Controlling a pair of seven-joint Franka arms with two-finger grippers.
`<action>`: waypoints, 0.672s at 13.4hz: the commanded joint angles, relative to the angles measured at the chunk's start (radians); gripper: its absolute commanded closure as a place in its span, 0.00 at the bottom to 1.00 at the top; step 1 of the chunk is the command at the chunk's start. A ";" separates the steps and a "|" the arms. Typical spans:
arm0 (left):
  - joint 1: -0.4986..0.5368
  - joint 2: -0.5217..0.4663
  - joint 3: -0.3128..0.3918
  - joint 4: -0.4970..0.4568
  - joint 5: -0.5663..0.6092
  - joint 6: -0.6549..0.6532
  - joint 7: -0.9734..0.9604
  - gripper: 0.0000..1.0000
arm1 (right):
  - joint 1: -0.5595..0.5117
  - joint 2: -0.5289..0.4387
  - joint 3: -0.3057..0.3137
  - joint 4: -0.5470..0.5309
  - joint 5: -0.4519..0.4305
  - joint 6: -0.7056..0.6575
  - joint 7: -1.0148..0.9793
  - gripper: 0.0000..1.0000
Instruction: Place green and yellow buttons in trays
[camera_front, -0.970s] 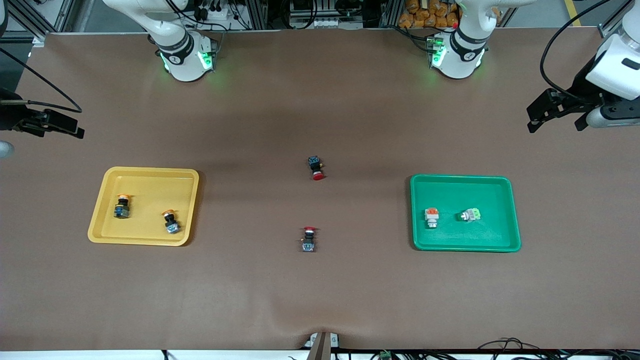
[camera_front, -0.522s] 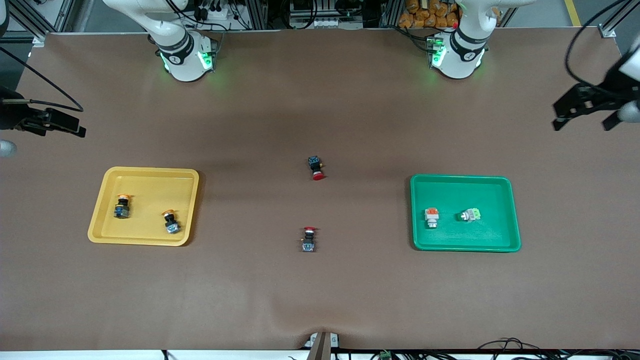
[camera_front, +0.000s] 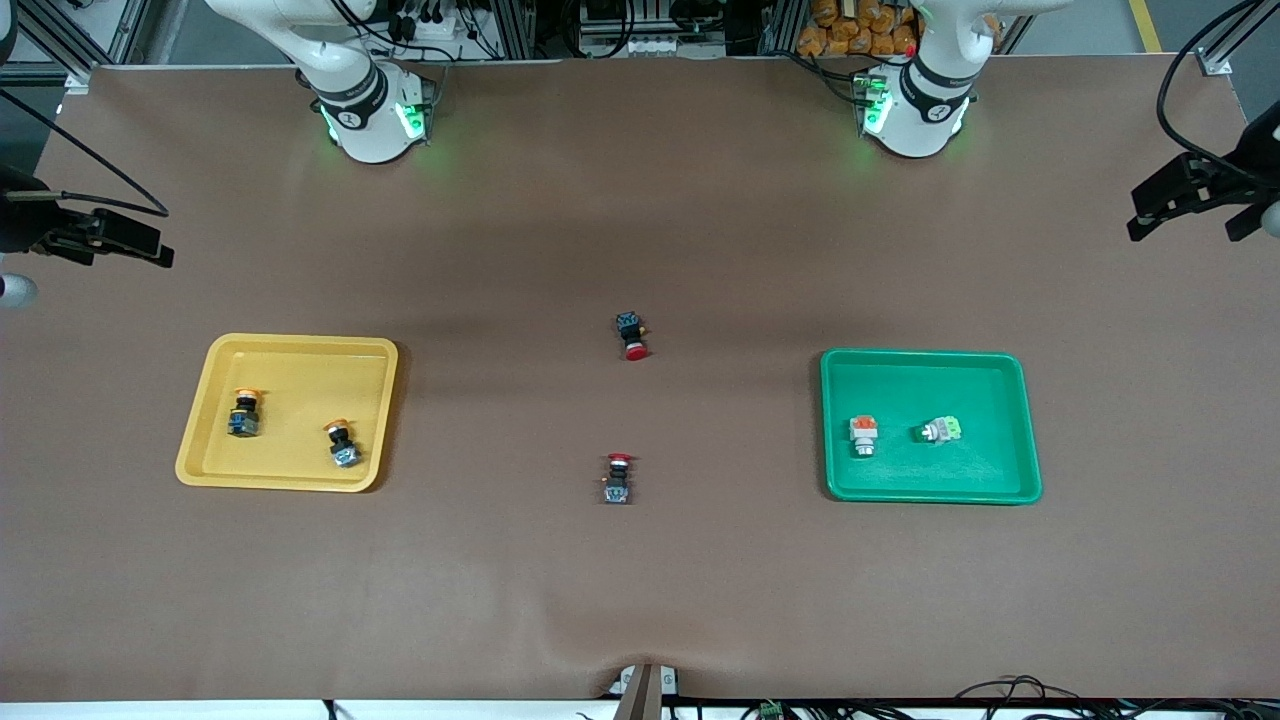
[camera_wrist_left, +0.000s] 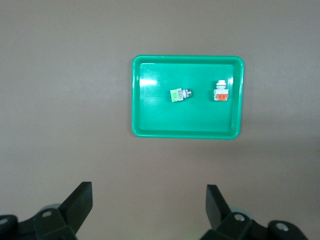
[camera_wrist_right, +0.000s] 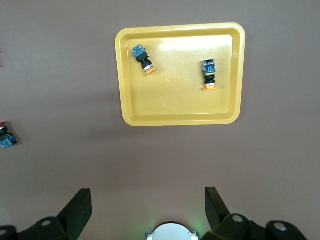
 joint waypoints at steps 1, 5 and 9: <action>-0.001 -0.006 -0.012 0.012 -0.013 -0.018 0.021 0.00 | -0.002 -0.017 0.006 -0.002 -0.006 -0.010 0.019 0.00; 0.001 -0.007 -0.018 0.012 -0.017 -0.018 0.032 0.00 | -0.002 -0.017 0.006 -0.002 -0.006 -0.010 0.018 0.00; 0.001 -0.006 -0.018 0.012 -0.014 -0.018 0.023 0.00 | -0.002 -0.014 0.006 -0.002 -0.006 -0.002 0.018 0.00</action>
